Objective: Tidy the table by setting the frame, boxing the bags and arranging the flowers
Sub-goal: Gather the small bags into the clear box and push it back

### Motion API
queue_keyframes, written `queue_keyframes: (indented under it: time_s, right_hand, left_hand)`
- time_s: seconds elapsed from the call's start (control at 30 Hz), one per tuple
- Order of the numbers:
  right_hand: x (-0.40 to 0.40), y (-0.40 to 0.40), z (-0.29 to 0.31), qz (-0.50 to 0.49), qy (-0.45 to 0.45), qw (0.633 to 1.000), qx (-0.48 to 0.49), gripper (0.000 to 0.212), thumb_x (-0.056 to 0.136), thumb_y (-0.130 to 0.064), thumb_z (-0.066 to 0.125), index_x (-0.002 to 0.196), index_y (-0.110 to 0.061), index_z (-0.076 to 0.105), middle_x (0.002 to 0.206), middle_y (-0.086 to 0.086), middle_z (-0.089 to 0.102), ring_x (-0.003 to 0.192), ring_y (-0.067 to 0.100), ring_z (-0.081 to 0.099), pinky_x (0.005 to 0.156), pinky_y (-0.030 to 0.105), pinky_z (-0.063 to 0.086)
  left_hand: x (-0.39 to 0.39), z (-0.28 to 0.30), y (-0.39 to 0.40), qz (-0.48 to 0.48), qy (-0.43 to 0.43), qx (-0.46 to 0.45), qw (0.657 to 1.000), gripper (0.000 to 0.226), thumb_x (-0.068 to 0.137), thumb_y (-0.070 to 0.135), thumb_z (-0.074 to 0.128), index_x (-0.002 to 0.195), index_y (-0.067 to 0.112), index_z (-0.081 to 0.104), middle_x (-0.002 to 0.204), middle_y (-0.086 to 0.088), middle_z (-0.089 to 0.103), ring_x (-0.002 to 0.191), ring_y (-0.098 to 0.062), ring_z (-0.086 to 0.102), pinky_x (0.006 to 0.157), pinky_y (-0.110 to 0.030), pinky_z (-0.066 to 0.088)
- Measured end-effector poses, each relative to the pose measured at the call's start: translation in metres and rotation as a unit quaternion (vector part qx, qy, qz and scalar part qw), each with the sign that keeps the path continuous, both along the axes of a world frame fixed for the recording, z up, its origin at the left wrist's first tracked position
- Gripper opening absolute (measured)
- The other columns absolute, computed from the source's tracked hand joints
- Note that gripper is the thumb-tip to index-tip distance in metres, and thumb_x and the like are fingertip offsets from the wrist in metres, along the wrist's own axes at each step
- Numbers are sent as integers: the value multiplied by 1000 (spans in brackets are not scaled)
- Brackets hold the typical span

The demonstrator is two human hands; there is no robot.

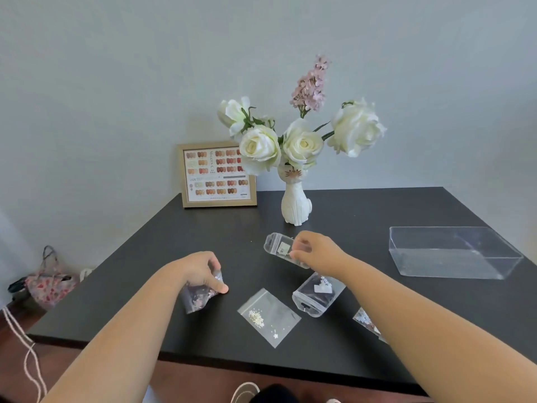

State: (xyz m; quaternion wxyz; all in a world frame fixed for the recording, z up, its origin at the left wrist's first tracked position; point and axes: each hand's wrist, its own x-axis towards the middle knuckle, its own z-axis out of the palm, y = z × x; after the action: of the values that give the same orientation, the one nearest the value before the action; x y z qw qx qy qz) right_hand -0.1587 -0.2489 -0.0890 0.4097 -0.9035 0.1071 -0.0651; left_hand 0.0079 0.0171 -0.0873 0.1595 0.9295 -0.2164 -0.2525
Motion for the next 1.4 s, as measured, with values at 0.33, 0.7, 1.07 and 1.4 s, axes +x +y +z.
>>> queue_keyframes:
  time_s: [0.33,0.7,1.07,1.4]
  right_hand:
    - [-93,-68,20,-92,-88,992,5,5,85,-31,68,81,-32,67,87,-17,71,77,4,66,60,20,47]
    - [-147,-137,34,-195,-146,962,-120,12,87,-28,64,86,-37,71,93,-16,59,86,5,54,71,25,38]
    - [-192,-217,12,-323,-46,925,-192,36,87,-12,44,96,-40,64,80,-12,65,82,21,54,68,32,42]
    - [-194,-230,7,-302,73,922,-231,56,89,-13,34,136,-41,43,125,-7,58,117,23,37,91,38,26]
  left_hand:
    - [-11,2,-39,17,-52,-56,997,36,60,42,92,67,18,66,79,0,70,74,-18,64,62,-31,45]
    - [-80,54,-176,-153,-149,-192,958,41,60,52,87,60,23,57,61,12,58,61,-8,53,60,-28,40]
    - [-187,99,-316,-394,-250,-193,863,33,68,13,80,67,20,48,68,4,60,67,-21,62,59,-35,47]
    - [-220,94,-377,-456,-162,-97,870,39,86,-5,46,92,27,68,98,8,71,96,-13,65,83,-34,54]
